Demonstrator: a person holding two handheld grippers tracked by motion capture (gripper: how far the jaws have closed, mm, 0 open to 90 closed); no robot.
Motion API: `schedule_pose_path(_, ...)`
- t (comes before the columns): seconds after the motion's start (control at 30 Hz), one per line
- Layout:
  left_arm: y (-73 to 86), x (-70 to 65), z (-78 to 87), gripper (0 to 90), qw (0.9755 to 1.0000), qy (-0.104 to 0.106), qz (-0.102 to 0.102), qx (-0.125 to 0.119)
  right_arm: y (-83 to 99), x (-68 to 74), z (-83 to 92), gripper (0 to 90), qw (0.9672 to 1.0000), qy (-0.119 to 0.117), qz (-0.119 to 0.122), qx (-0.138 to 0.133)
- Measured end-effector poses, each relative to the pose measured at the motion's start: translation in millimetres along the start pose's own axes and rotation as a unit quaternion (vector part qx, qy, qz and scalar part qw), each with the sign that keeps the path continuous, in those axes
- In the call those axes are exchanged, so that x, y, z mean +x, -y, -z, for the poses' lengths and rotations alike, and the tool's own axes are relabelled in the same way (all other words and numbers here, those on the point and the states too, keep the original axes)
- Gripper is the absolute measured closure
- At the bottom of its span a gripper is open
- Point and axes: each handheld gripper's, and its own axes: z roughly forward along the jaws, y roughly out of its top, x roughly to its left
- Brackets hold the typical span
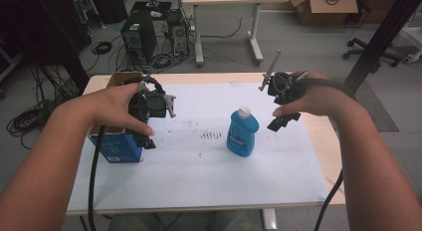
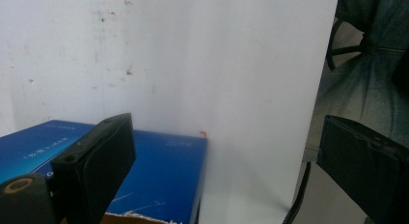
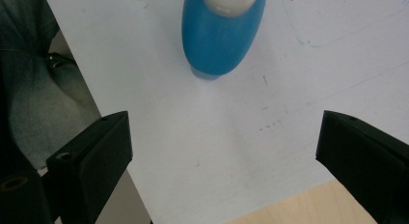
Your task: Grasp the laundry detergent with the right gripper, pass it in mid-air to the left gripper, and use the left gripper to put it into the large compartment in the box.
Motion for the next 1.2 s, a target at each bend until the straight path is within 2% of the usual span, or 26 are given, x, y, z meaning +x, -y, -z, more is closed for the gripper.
schedule_pose_path(0.2, -0.9, 1.0, -1.3, 6.8, 1.0, 0.001, 0.0, 0.0, 22.6, -0.4, -18.5, 5.2, 0.9993, -0.01, -0.015, -0.032)
schedule_pose_path(0.27, -1.6, 1.1, -2.2, 6.8, 1.0, 0.002, 0.001, -0.001, 31.2, 0.5, -25.9, 5.0, 0.9983, -0.015, -0.028, -0.048)
schedule_pose_path(0.47, -3.1, 1.1, -3.0, 6.8, 1.0, 0.003, -0.003, -0.002, 50.6, 0.2, -45.4, 4.8, 0.9958, -0.023, -0.052, -0.071)
schedule_pose_path(0.57, -2.3, 1.2, -3.0, 6.7, 1.0, 0.003, -0.001, -0.003, 56.6, 1.1, -56.6, 4.7, 0.9954, -0.021, -0.051, -0.079)
schedule_pose_path(0.63, -2.0, 1.4, -3.2, 6.5, 1.0, 0.002, -0.002, -0.005, 58.1, 3.2, -63.8, 4.4, 0.9954, -0.01, -0.045, -0.084)
schedule_pose_path(0.83, -3.4, 0.9, -4.3, 6.5, 1.0, 0.001, -0.009, -0.004, 58.7, 11.7, -78.3, 4.4, 0.9941, -0.011, -0.029, -0.104)
schedule_pose_path(0.93, -4.3, 0.6, -4.7, 6.5, 1.0, 0.002, -0.008, -0.004, 61.6, 14.0, -85.6, 3.8, 0.9914, -0.005, -0.036, -0.126)
schedule_pose_path(1.03, -4.9, 0.4, -5.2, 6.5, 1.0, 0.002, -0.008, -0.004, 64.9, 14.8, -94.2, 3.8, 0.9871, -0.011, -0.047, -0.153)
schedule_pose_path(1.2, -5.1, 0.7, -5.0, 6.4, 1.0, 0.002, -0.006, -0.005, 66.6, 16.5, -107.3, 3.6, 0.9827, -0.001, -0.058, -0.176)
